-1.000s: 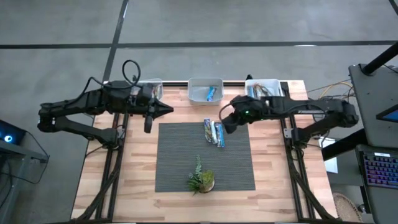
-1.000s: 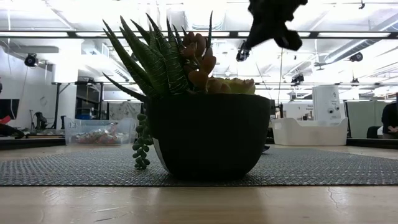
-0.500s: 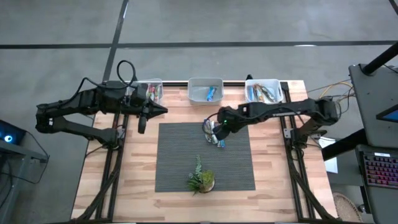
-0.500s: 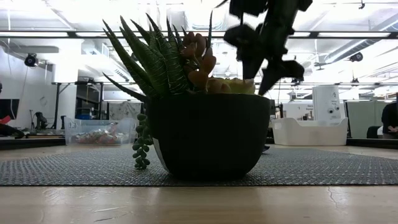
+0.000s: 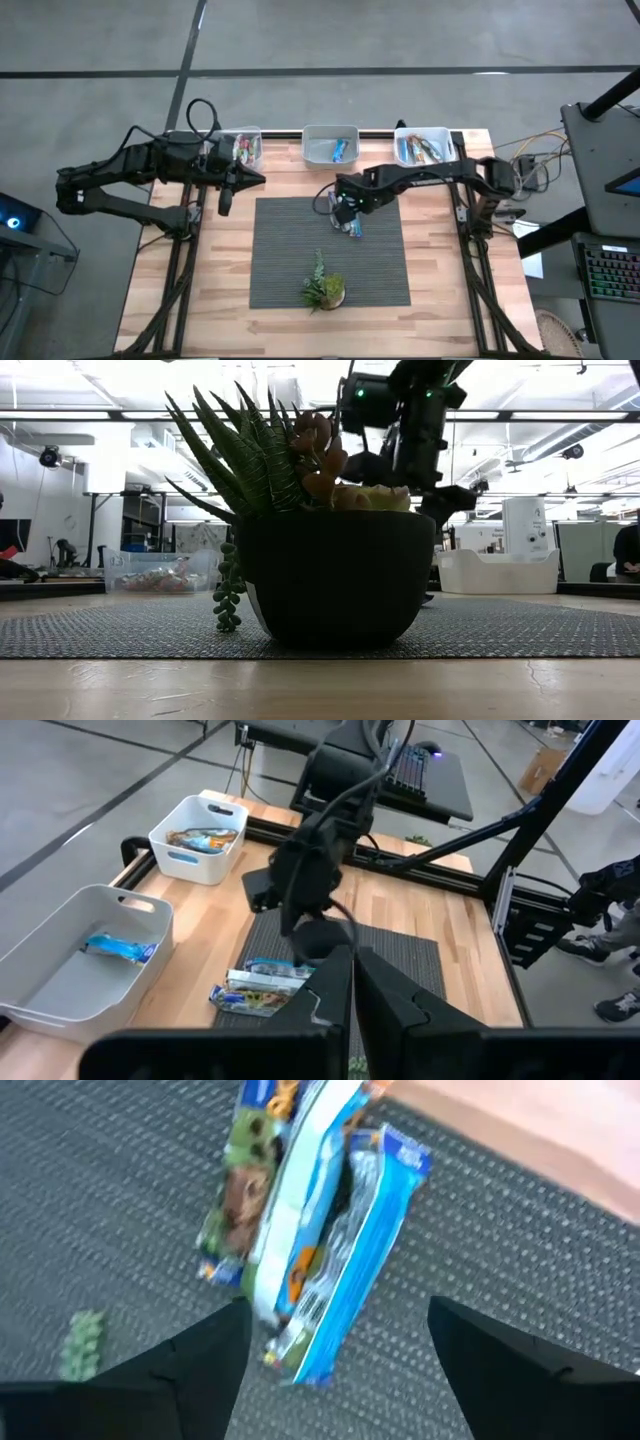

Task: Pick and place Granola Bars by type
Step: Put the blue granola bar into the gray bin

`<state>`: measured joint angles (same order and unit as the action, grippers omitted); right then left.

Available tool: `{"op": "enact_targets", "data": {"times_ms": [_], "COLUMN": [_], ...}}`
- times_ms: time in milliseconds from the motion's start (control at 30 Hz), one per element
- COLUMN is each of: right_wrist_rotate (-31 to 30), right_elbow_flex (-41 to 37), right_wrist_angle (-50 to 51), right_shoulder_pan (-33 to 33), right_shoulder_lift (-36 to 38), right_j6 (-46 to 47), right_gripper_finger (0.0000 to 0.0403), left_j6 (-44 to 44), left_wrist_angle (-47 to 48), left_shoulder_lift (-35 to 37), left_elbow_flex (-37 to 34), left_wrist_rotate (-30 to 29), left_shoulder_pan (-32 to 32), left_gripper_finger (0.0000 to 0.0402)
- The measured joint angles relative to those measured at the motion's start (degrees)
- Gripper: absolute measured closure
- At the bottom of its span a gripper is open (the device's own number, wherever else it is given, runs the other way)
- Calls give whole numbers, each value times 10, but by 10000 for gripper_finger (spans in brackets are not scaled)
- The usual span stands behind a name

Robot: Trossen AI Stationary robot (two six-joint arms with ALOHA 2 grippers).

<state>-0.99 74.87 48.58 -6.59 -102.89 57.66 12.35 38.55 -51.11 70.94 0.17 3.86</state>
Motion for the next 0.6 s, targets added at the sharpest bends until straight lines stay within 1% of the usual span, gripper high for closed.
{"op": "enact_targets", "data": {"times_ms": [233, 600], "right_wrist_rotate": [-2, 2], "right_elbow_flex": [24, 25], "right_wrist_angle": [22, 22], "right_shoulder_pan": [-24, -36], "right_shoulder_lift": [-38, -67], "right_j6": [-10, -25], "right_gripper_finger": [126, 138], "left_j6": [9, 13], "left_wrist_angle": [3, 11], "left_shoulder_lift": [0, -1], "left_elbow_flex": [0, 0], "left_wrist_rotate": [0, 0], "left_shoulder_pan": [0, 0], "left_gripper_finger": [402, 402]}}
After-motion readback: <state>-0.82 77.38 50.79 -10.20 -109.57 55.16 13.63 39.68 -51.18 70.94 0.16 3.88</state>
